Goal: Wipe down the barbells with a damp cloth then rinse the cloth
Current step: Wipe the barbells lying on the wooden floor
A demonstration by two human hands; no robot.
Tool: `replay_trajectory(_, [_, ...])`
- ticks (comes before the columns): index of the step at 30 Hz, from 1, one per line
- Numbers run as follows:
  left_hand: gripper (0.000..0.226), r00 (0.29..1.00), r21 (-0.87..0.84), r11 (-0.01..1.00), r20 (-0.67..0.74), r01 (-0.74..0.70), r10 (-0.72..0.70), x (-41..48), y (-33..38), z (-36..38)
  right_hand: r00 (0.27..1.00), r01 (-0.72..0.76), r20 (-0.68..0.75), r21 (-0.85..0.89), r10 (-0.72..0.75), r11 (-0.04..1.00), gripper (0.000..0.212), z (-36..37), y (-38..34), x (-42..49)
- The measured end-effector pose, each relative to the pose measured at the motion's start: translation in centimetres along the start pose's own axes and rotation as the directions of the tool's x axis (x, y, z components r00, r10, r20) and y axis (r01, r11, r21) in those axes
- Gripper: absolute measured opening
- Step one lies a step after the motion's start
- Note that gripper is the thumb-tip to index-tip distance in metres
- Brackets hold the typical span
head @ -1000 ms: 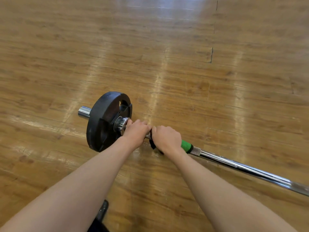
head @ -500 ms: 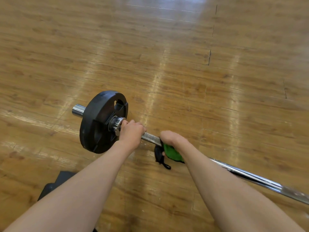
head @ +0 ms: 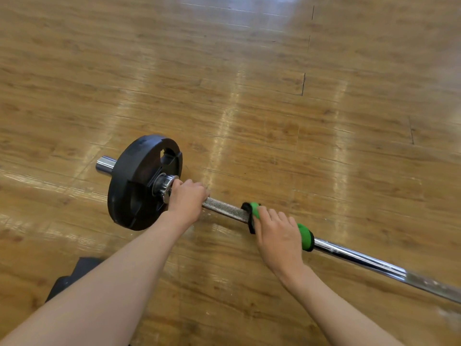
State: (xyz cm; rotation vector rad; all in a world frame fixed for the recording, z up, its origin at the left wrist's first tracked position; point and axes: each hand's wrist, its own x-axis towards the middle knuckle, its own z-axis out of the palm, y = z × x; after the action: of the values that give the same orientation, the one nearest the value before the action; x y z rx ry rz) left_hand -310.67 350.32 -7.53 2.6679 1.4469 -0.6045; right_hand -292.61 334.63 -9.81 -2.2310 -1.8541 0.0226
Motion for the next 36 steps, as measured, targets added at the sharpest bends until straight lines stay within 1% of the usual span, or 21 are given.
replay_trajectory(2, [0.024,1.0,-0.012,1.0,-0.008,0.012,-0.012,0.1,0.1,-0.1,0.967,-0.174,0.196,0.039,0.163,0.984,0.027,-1.5,-0.3,1.6])
replay_trajectory(3, [0.025,1.0,-0.018,1.0,-0.009,0.013,-0.014,0.1,0.1,-0.1,0.907,-0.288,0.338,0.065,0.251,0.955,0.03,-1.9,-0.6,3.4])
replay_trajectory(5, [0.029,1.0,-0.034,0.999,-0.005,0.018,-0.018,0.3,0.2,-0.2,0.705,-0.457,0.626,0.039,0.335,0.889,0.033,-2.4,-1.7,6.8])
replay_trajectory(6, [0.031,1.0,-0.037,0.999,-0.007,0.023,-0.023,0.3,0.3,-0.3,0.631,-0.488,0.708,0.045,0.316,0.872,0.032,-2.6,-2.7,8.0])
replay_trajectory(7, [0.033,0.999,-0.037,0.999,-0.015,0.032,-0.032,0.4,0.4,-0.3,0.598,-0.501,0.744,0.057,0.298,0.864,0.029,-2.7,-3.8,9.1])
replay_trajectory(9, [0.037,0.998,-0.029,0.998,-0.034,0.048,-0.049,0.7,0.6,-0.3,0.625,-0.491,0.728,0.088,0.281,0.867,0.028,-2.2,-5.8,10.3])
replay_trajectory(10, [0.038,0.998,-0.019,0.998,-0.045,0.053,-0.053,0.8,0.6,-0.2,0.653,-0.483,0.704,0.104,0.279,0.87,0.031,-1.5,-6.8,10.4])
replay_trajectory(11, [0.036,0.997,-0.012,0.998,-0.056,0.058,-0.058,0.9,0.6,-0.1,0.71,-0.447,0.652,0.125,0.266,0.886,0.033,-0.8,-7.7,10.1])
replay_trajectory(13, [0.028,0.995,0.006,0.998,-0.068,0.068,-0.067,1.0,0.7,-0.1,0.893,-0.261,0.413,0.15,0.179,0.954,0.029,0.4,-8.4,8.7])
replay_trajectory(14, [0.026,0.996,0.013,0.998,-0.056,0.063,-0.062,1.0,0.6,-0.2,0.953,-0.153,0.283,0.155,0.105,0.976,0.024,0.7,-8.2,7.7])
replay_trajectory(16, [0.028,0.999,0.01,0.999,-0.023,0.043,-0.043,1.1,0.6,-0.2,0.993,0.018,0.113,0.122,-0.032,0.992,0.02,1.5,-6.7,5.6])
replay_trajectory(19, [0.034,0.998,0.02,1.0,0.061,0.022,-0.024,0.7,0.4,-0.7,0.994,0.098,0.038,0.004,-0.098,0.995,0.027,1.7,-3.6,3.0])
replay_trajectory(23, [0.007,0.977,-0.003,0.999,0.207,0.042,-0.04,0.6,0.7,-1.8,1.0,0.012,-0.016,-0.036,-0.012,0.999,0.024,0.4,0.6,-0.6])
replay_trajectory(24, [0.019,0.972,0.002,0.999,0.23,0.049,-0.048,0.5,1.1,-2.1,1.0,-0.024,-0.006,-0.03,0.023,0.999,0.023,-0.1,1.2,-0.8])
replay_trajectory(25, [0.029,0.973,0.016,1.0,0.229,0.026,-0.029,0.4,1.7,-2.2,0.998,-0.065,0.017,-0.041,0.066,0.997,0.025,-0.5,1.5,-0.8])
replay_trajectory(27, [0.03,0.991,0.045,0.995,0.1,-0.091,0.086,0.3,2.9,-1.6,0.966,-0.199,0.165,-0.021,0.199,0.98,0.032,-1.7,1.3,0.6])
replay_trajectory(29, [0.018,0.983,0.042,0.982,0.031,-0.182,0.18,0.4,3.9,-1.2,0.864,-0.385,0.354,0.009,0.357,0.923,0.035,-2.0,1.0,2.8])
replay_trajectory(32, [0.007,0.973,0.094,0.968,0.024,-0.233,0.232,0.7,3.7,-1.0,0.708,-0.499,0.591,0.032,0.386,0.866,0.035,-2.5,-0.8,5.9])
replay_trajectory(34, [0.002,0.971,0.118,0.964,0.028,-0.24,0.238,0.6,3.7,-1.2,0.685,-0.494,0.645,0.069,0.34,0.867,0.032,-2.5,-2.4,7.2])
replay_trajectory(35, [0.001,0.972,0.118,0.964,0.037,-0.236,0.234,0.6,3.9,-1.3,0.705,-0.476,0.627,0.072,0.331,0.877,0.031,-2.1,-3.0,7.2])
replay_trajectory(36, [0.003,0.973,0.117,0.966,0.046,-0.231,0.227,0.6,3.9,-1.4,0.754,-0.437,0.567,0.056,0.332,0.898,0.032,-1.8,-3.5,6.8])
